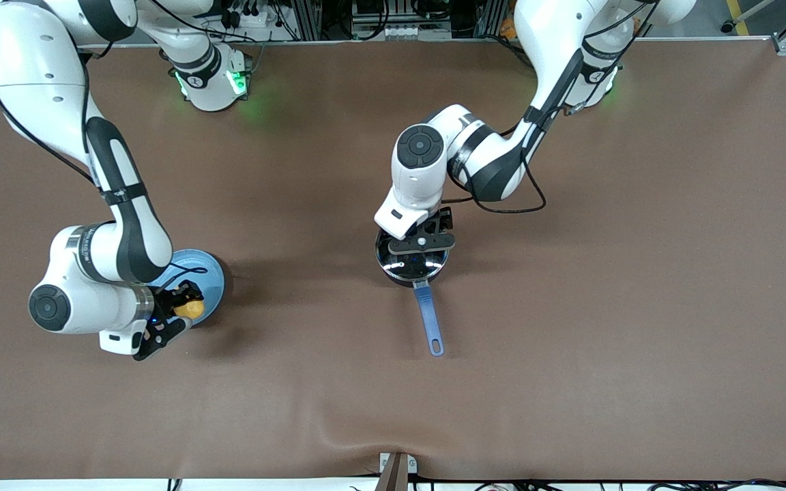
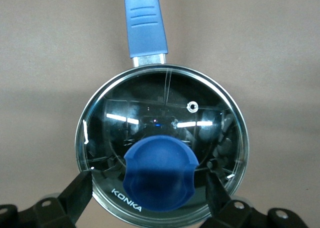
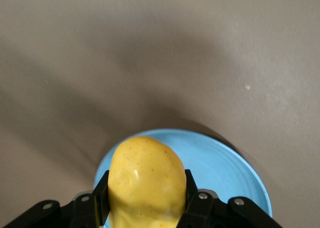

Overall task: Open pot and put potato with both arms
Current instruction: 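Grasp the potato with the right gripper while the left gripper grasps the knob, then lift the potato toward the pot while the left gripper lifts the lid away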

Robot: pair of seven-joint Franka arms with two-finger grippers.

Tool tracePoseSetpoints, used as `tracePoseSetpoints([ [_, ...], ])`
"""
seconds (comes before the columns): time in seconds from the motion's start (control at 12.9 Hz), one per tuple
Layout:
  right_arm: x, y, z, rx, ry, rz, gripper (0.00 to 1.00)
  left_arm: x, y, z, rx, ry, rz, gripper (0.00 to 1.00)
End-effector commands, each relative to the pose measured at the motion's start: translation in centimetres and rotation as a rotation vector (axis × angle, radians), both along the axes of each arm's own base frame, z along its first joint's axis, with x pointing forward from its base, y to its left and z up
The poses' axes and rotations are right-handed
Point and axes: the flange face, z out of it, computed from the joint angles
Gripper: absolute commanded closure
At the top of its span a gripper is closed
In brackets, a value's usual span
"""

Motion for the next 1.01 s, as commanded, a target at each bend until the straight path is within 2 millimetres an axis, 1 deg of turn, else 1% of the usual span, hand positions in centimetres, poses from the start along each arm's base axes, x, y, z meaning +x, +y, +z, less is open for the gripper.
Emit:
tracePoseSetpoints([
  [0.0,0.0,2.7,1.1,-0.011,-0.004,-0.046,0.94,-0.3,0.0,-0.3,0.009,-0.024,0.005,0.0],
  [0.08,-0.1,4.1,1.5,-0.015,-0.006,-0.063,0.95,-0.2,0.0,-0.2,0.007,-0.027,0.006,0.0],
  [0.16,-0.2,5.4,2.3,-0.012,-0.013,-0.077,0.95,-0.2,0.0,-0.2,0.007,-0.027,0.006,0.02],
  [0.23,-0.4,6.5,2.4,-0.014,-0.008,-0.1,0.95,-0.1,-0.1,-0.2,0.001,-0.032,0.005,0.02],
  [0.31,-0.6,7.8,2.6,-0.009,-0.006,-0.111,0.95,0.1,-0.1,-0.6,-0.007,-0.038,0.006,0.02],
  [0.39,-0.7,8.6,2.9,-0.003,-0.006,-0.115,0.95,0.0,-0.2,-1.0,-0.007,-0.037,0.004,0.02],
  [0.47,-0.9,9.5,3.0,0.006,-0.004,-0.106,0.95,0.0,-0.2,-1.1,-0.006,-0.035,0.004,0.05],
  [0.54,-1.1,10.7,3.2,0.014,0.003,-0.124,0.95,0.0,-0.1,-1.2,-0.004,-0.035,0.005,0.18],
  [0.62,-1.3,11.5,3.3,0.013,0.01,-0.166,0.95,0.1,0.0,-1.3,-0.003,-0.034,0.005,0.26],
  [0.7,-1.6,12.6,3.4,0.015,0.018,-0.187,0.98,0.2,0.1,-1.4,-0.002,-0.033,0.006,0.38],
  [0.78,-1.8,13.5,3.6,0.016,0.023,-0.206,0.99,0.2,0.1,-1.3,-0.002,-0.032,0.009,0.53],
  [0.86,-2.0,14.3,3.7,0.017,0.029,-0.228,0.99,0.2,0.1,-0.9,-0.005,-0.036,0.012,0.85],
  [0.93,-2.3,15.4,3.9,0.022,0.035,-0.238,1.0,0.5,0.5,-0.3,-0.008,-0.04,0.021,0.97],
])
